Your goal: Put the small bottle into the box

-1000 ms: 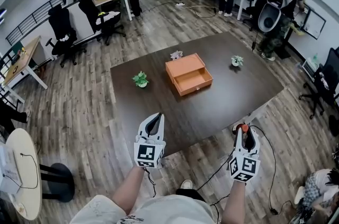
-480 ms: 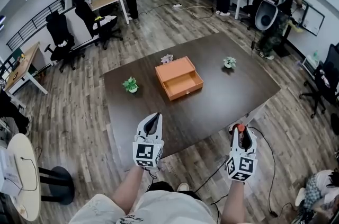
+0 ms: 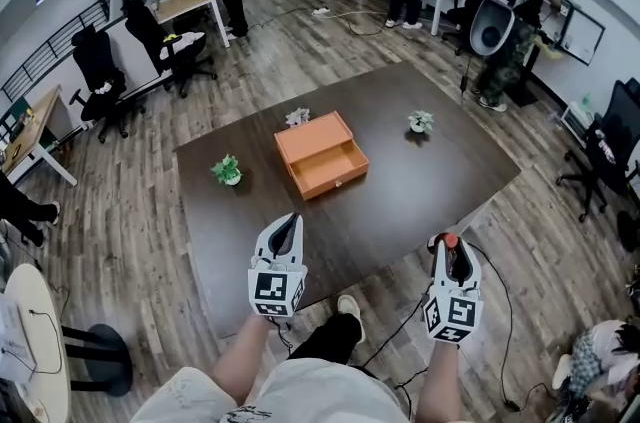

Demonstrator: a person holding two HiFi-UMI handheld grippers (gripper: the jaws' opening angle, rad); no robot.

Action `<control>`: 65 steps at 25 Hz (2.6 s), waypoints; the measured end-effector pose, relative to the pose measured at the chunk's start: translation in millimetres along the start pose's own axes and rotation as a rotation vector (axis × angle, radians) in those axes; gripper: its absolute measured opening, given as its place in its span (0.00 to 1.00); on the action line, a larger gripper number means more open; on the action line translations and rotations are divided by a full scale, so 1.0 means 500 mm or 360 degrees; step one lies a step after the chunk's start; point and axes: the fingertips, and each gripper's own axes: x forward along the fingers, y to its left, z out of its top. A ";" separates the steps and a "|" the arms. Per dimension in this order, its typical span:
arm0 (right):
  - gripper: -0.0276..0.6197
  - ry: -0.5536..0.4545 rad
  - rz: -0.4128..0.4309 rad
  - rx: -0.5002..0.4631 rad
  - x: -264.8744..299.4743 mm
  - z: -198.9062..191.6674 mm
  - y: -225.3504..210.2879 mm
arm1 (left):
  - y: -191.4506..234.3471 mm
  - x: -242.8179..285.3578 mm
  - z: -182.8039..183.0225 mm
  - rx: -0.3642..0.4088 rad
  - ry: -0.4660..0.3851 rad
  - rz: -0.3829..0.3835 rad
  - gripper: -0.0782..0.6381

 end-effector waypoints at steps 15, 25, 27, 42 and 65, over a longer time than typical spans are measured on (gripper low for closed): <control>0.24 0.0008 0.0002 -0.0077 0.231 0.020 -0.096 | 0.009 0.255 -0.041 -0.0046 0.0019 -0.0006 0.11; 0.24 0.0086 0.0112 -0.0138 0.357 0.001 -0.071 | 0.049 0.323 -0.074 -0.0074 0.0040 0.0037 0.11; 0.24 0.0086 0.0141 -0.0147 0.384 0.005 -0.065 | 0.064 0.330 -0.080 -0.0084 0.0045 0.0072 0.11; 0.24 0.0076 0.0567 -0.0279 0.629 0.035 0.124 | 0.262 0.333 -0.130 -0.0144 0.0073 0.0496 0.11; 0.24 -0.0065 0.0995 -0.0138 0.771 0.075 0.267 | 0.346 0.240 -0.098 -0.0043 0.0133 0.0943 0.11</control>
